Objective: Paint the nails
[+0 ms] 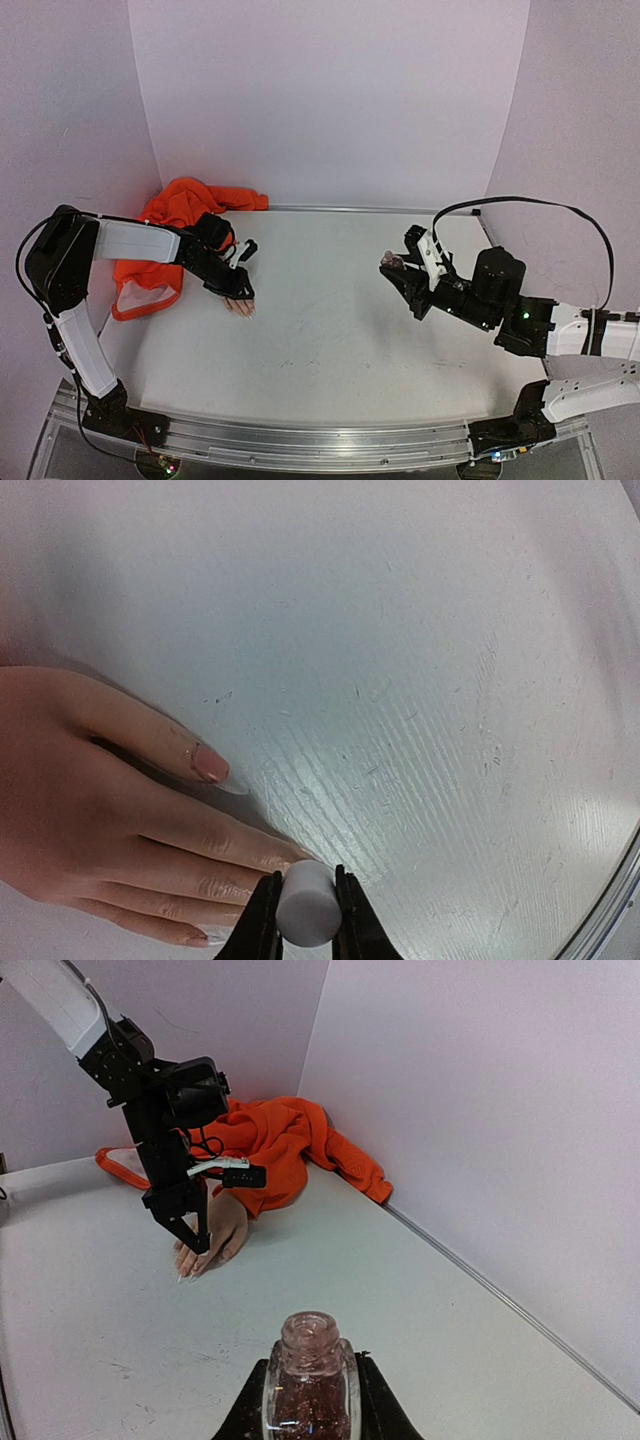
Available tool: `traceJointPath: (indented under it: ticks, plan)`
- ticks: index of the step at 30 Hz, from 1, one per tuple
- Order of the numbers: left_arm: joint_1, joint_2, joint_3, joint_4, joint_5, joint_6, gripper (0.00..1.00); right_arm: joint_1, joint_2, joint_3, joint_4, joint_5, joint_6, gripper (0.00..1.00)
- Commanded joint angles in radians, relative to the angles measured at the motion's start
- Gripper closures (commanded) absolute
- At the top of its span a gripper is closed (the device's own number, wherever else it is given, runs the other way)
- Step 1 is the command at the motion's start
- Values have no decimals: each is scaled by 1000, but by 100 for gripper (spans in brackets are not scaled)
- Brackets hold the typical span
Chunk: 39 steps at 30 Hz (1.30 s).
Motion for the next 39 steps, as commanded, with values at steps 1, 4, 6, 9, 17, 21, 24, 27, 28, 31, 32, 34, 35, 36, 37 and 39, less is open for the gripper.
traceJointPath:
  ticks: [1,4,6,9,17,21,24,27,28,31,32,34,35,36,37,39]
  plan:
    - [7,11,43,7,21,9,100,-4,-4,2,78,-2,-2,100]
    - [7,13,44,7,23,9,100,-5,-4,1,79,-4,-3,100]
    - [7,15,43,8,25,9,100,-4,-5,1,79,-4,-2,100]
    - [7,15,44,7,22,10,100,-5,-9,1,79,-4,-1,100]
    - [7,13,42,1,21,17,100,-5,-8,-1,79,-5,-2,100]
    - [7,13,40,2,31,14,100,-4,-12,-2,79,-5,-1,100]
    - [7,13,39,2,38,12,100,-5,-13,-2,80,-5,0,100]
    - [7,11,37,2,37,11,100,-6,-13,-2,79,-5,0,100]
    - [7,10,35,2,37,10,100,-6,-13,-2,80,-5,0,100]
    - [7,7,32,2,35,8,100,-6,-13,-2,80,-5,0,100]
    - [7,8,32,2,34,8,100,-6,-14,-2,80,-5,0,100]
    - [7,7,32,2,36,5,100,-6,-13,-2,79,-7,0,100]
    - [7,7,30,3,37,4,100,-6,-13,-3,80,-7,0,100]
    - [7,7,29,3,36,3,100,-6,-13,-3,80,-6,0,100]
    - [6,8,29,2,36,2,100,-6,-13,-1,79,-6,0,100]
    - [7,6,26,2,36,0,100,-6,-13,-2,81,-6,0,100]
